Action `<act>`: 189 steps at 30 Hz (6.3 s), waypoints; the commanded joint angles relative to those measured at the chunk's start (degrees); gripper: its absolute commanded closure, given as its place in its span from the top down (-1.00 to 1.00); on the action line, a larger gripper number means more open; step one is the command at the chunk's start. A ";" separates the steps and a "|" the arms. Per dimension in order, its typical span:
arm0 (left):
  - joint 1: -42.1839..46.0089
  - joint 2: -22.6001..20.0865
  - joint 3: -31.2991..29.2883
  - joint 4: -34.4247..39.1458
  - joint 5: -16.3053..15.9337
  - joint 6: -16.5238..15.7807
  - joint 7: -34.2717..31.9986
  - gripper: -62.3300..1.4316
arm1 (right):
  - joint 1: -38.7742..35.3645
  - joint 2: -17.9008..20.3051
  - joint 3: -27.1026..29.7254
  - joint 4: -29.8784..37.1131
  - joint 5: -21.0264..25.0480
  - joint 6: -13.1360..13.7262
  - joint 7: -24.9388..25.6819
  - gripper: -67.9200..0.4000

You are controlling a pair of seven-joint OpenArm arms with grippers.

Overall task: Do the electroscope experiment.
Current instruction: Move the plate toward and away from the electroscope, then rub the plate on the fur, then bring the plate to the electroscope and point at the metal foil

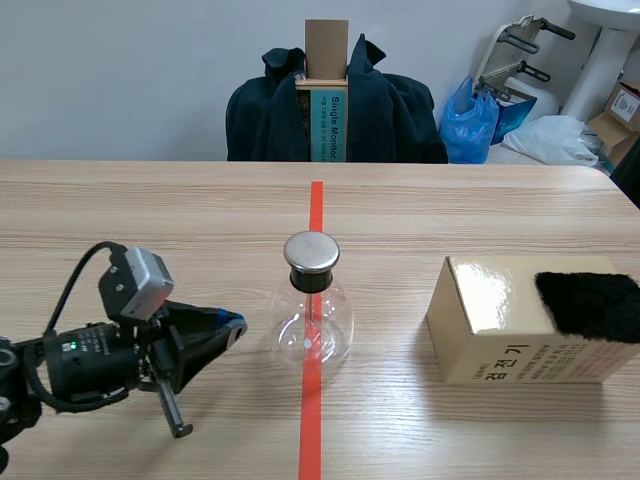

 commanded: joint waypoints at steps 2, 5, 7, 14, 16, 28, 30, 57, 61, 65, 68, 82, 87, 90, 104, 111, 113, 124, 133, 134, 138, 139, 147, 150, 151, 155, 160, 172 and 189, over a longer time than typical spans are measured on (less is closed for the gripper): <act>5.11 -4.63 -2.80 7.91 -0.72 -0.20 -0.61 -0.86 | -0.17 0.44 1.60 0.50 1.73 -3.34 0.66 -0.96; 11.87 -9.25 -6.34 16.44 -0.72 -0.61 -0.55 -0.83 | -1.07 0.46 3.34 0.50 3.10 -3.34 1.11 -0.96; 16.92 -11.82 -9.51 21.59 -0.98 -0.63 -0.55 -0.64 | -1.05 0.46 4.22 0.50 4.31 -3.34 1.25 -0.96; 33.03 -14.58 -22.93 34.91 -3.82 -0.59 -0.17 0.65 | -1.03 0.46 6.08 -0.35 6.71 -3.34 1.88 -0.96; 36.61 -14.58 -25.66 37.33 -5.05 -0.55 -0.15 0.88 | -1.03 0.46 6.05 -1.64 6.86 -3.34 2.91 -0.96; 42.82 -14.58 -31.93 40.81 -6.58 -0.59 0.46 1.00 | 5.90 -4.39 3.65 -21.38 8.55 -2.38 19.26 -0.96; 42.82 -14.58 -31.91 40.81 -6.58 -0.59 0.50 1.00 | 8.17 -6.88 3.37 -25.77 6.51 -2.32 21.84 -0.96; 42.82 -14.58 -31.91 40.81 -6.51 -0.59 1.38 1.00 | 13.57 -9.99 -1.68 -46.34 -1.42 -1.66 28.85 -0.96; 42.82 -14.58 -31.91 40.81 -6.34 -0.59 1.38 1.00 | 13.60 -10.01 -2.38 -46.34 -2.67 1.07 34.49 -0.96; 42.82 -14.58 -31.91 40.81 -6.29 -0.59 1.38 1.00 | 13.57 -9.99 -2.82 -46.34 -2.69 -0.50 25.29 -0.96; 42.82 -14.58 -31.91 40.81 -6.29 -0.59 1.38 1.00 | 13.60 -9.73 -2.64 -46.34 -2.69 -0.22 24.52 -0.96; 42.82 -14.58 -31.91 40.81 -6.29 -0.57 1.57 1.00 | 13.55 -11.32 -5.03 -46.34 -4.00 -0.90 20.63 -0.96; 42.82 -14.56 -31.91 40.81 -6.32 -0.59 2.47 1.00 | 13.75 -10.75 -4.20 -46.34 -4.02 -0.66 25.73 -0.96; 42.82 -14.56 -31.91 40.81 -6.32 -0.59 2.58 1.00 | 13.55 -11.32 -4.17 -46.34 -3.96 -0.72 24.00 -0.96; 42.82 -14.56 -31.91 40.81 -6.34 -0.59 2.62 1.00 | 13.77 -10.95 -4.13 -46.31 -5.55 -0.68 22.05 -0.96; 42.82 -14.40 -31.91 40.81 -6.34 -0.57 2.62 1.00 | 13.66 -10.67 -4.13 -46.34 -5.49 0.72 18.45 -0.96; 42.82 -14.40 -31.91 40.81 -6.34 -0.57 2.62 1.00 | 14.21 -10.64 -4.13 -46.31 -5.51 0.68 23.58 -0.96; 42.80 -14.43 -31.91 40.81 -6.34 -0.57 2.67 1.00 | 14.34 -11.02 -4.13 -46.34 -4.50 2.25 17.33 -0.96; 42.80 -14.40 -31.91 40.81 -6.34 -0.57 2.64 1.00 | 14.51 -10.64 -4.07 -46.34 -5.53 2.08 18.60 -0.96; 42.80 -14.40 -31.91 40.81 -6.34 -0.57 2.62 1.00 | 14.53 -10.43 -4.07 -46.29 -5.51 1.01 18.62 -0.96; 42.80 -14.40 -31.91 40.81 -6.34 -0.57 2.64 1.00 | 14.56 -9.84 -4.07 -44.39 -5.46 0.07 18.60 -0.96; 42.80 -14.40 -31.91 40.81 -6.34 -0.57 2.64 1.00 | 14.56 -9.84 -4.07 -43.85 -5.33 -0.13 18.60 -0.96; 42.80 -14.40 -31.91 40.81 -6.34 -0.57 2.64 1.00 | 14.53 -9.84 -4.07 -41.31 -5.27 -1.16 18.60 -0.96; 42.80 -14.40 -31.91 40.81 -6.32 -0.57 2.64 1.00 | 14.51 -9.84 -3.34 -39.52 -4.83 -2.16 18.58 -0.96; 42.80 -14.40 -31.91 40.81 -6.32 -0.57 2.64 1.00 | 14.49 -9.84 -2.89 -38.56 -4.42 -2.51 18.58 -0.96; 42.80 -14.40 -31.91 40.81 -6.32 -0.57 2.64 1.00 | 14.34 -9.79 -0.26 -33.48 -2.14 -2.64 18.14 -0.96; 42.80 -14.40 -31.91 40.81 -6.27 -0.57 2.93 1.00 | 14.36 -9.79 3.41 -26.38 0.42 -2.62 18.12 -0.96; 38.42 -14.40 -31.50 37.94 -6.10 -0.85 9.40 1.00 | 14.53 -8.72 8.41 -11.67 8.85 -2.40 18.14 -0.96; 10.45 -9.27 -8.90 15.50 -6.10 -5.77 11.28 -0.87 | 16.00 -8.72 9.05 -7.54 9.79 -0.42 20.37 -0.96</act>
